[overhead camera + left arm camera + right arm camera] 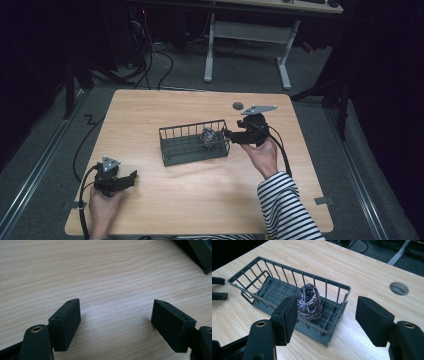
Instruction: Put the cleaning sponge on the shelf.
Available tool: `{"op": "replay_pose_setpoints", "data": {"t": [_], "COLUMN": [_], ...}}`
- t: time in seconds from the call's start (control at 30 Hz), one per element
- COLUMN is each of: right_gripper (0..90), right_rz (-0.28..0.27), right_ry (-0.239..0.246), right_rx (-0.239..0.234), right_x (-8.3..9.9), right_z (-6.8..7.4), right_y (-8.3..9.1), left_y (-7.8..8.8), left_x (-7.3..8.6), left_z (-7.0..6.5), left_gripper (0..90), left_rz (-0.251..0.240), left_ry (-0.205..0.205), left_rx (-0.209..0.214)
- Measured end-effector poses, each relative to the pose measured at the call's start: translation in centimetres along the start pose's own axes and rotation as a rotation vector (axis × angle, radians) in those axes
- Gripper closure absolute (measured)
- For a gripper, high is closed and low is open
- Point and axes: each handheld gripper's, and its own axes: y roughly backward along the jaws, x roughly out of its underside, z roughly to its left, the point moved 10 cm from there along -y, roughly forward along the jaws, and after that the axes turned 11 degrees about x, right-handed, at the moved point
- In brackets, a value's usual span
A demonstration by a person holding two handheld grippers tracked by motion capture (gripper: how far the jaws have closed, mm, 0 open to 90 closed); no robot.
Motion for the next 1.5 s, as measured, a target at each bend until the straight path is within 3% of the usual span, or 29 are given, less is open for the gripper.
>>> {"op": "replay_pose_setpoints", "data": {"t": [0.4, 0.57, 0.7, 0.83, 1.2, 1.5], "right_gripper": [36.0, 36.5, 38.3, 38.7, 38.7, 38.8], "right_rz": [-0.012, -0.035, -0.086, -0.095, -0.096, -0.102], "right_ry": [-0.045, -0.066, -0.065, -0.075, -0.125, -0.194], "right_rx": [0.025, 0.043, 0.062, 0.068, 0.091, 0.092], "right_x": [1.7, 3.1, 2.9, 3.3, 7.0, 10.0], "right_z": [-2.1, -3.2, -3.5, -3.8, -5.1, -6.0], "right_y": [2.5, 3.9, 5.3, 5.9, 7.0, 7.1], "left_y": [0.0, 0.0, 0.0, 0.0, 0.0, 0.0], "left_x": [0.0, 0.0, 0.0, 0.0, 0.0, 0.0], "left_z": [0.0, 0.0, 0.0, 0.0, 0.0, 0.0], "left_gripper": [23.8, 23.8, 23.8, 23.8, 23.9, 23.8], "left_rz": [0.000, 0.000, 0.000, -0.001, 0.000, 0.000], "left_ry": [0.000, 0.000, 0.000, 0.003, 0.002, 0.001], "left_rx": [0.000, 0.000, 0.000, 0.002, -0.001, -0.001]}}
